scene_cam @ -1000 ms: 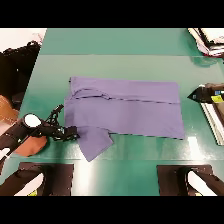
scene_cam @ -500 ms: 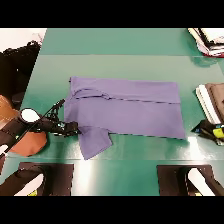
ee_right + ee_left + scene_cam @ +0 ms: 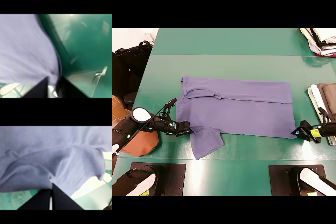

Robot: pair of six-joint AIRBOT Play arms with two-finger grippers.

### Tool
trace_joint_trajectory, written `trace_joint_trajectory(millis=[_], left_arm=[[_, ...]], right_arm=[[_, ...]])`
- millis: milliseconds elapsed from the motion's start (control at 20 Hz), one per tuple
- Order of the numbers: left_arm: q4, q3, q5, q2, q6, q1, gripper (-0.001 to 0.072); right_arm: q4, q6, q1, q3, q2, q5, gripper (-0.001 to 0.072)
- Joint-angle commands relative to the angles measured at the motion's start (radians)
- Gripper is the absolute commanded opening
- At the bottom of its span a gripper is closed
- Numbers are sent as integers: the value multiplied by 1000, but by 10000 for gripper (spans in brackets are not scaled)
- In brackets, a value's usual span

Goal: Fold the shirts.

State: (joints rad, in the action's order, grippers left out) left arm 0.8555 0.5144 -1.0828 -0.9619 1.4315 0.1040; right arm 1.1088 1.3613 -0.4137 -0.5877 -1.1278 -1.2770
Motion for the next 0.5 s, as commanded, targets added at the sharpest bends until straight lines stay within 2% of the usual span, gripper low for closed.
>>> trace_joint_trajectory(millis=[0, 50, 150, 250, 450], left_arm=[[21, 4, -28, 1, -2, 0, 23], [39, 10, -55, 1, 1, 0, 22], [82, 22, -98, 26, 14, 0, 21], [135, 22, -133, 125, 70, 0, 20], [151, 23, -373, 340, 153, 0, 21]], right_arm=[[-9, -1, 65, -42, -34, 12, 41], [-5, -1, 77, -49, -24, 6, 14], [21, -1, 81, -68, 18, -30, 13], [91, -1, 74, -89, 92, -98, 14], [240, 0, 73, -126, 272, -292, 13]])
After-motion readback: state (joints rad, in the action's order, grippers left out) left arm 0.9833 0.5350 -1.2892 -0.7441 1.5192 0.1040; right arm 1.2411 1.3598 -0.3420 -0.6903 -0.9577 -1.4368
